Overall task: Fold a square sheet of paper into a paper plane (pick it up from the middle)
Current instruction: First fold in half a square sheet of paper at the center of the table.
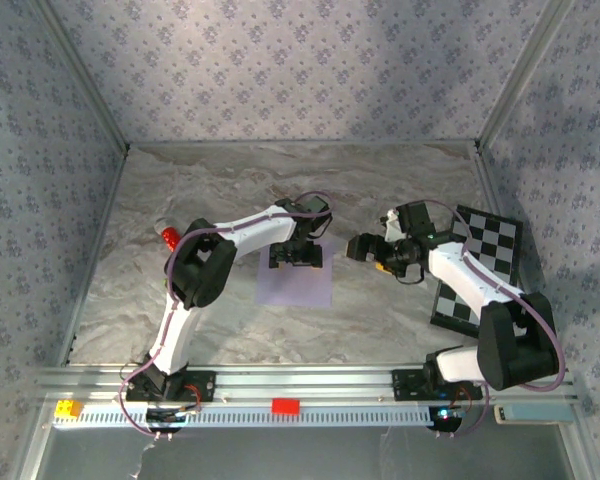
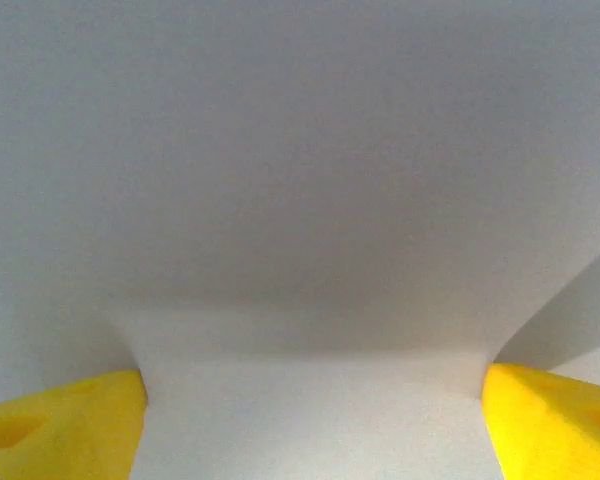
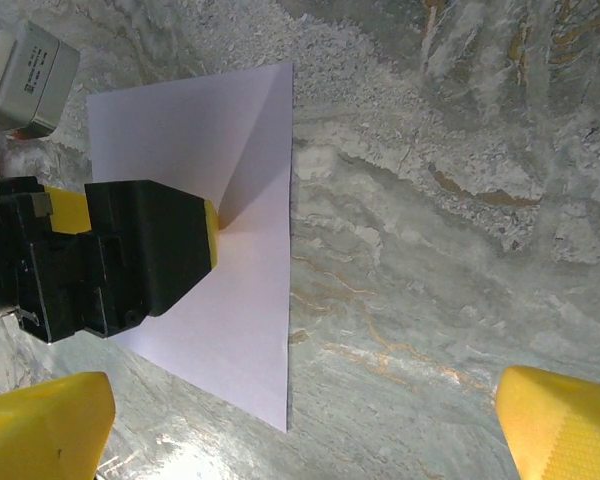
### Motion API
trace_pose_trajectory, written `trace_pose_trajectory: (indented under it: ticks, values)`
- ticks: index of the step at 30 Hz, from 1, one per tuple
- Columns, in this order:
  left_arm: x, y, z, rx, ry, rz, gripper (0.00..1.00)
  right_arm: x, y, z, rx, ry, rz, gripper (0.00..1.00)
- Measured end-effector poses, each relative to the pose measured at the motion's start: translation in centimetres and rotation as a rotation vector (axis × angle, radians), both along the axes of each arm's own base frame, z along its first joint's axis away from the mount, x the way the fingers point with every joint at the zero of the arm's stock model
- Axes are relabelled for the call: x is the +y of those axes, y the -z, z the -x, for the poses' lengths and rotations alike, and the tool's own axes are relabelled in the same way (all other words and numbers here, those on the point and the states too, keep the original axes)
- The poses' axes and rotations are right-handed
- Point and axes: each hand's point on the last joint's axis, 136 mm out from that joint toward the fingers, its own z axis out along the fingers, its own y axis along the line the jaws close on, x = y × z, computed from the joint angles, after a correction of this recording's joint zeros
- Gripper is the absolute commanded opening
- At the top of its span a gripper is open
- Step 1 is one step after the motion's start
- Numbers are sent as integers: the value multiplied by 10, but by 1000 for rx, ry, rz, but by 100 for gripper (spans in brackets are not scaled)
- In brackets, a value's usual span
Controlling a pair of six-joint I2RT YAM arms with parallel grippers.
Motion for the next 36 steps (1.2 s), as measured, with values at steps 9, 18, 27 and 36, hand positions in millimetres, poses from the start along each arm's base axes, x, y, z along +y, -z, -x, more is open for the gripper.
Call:
trace_pose_trajectory:
  ticks: [9, 18, 27, 36]
  values:
    - [4, 1, 0, 1, -6, -2, 87, 4, -2, 0, -6, -12, -2, 100]
    - [4, 2, 1, 1, -6, 0, 86, 5, 1, 0, 2, -11, -1, 100]
    - [4, 3, 1, 2, -6, 2, 73, 4, 3, 0, 2, -10, 1, 100]
    - [-1, -1, 1, -33, 24, 39, 49, 2, 3, -2, -2, 4, 10, 100]
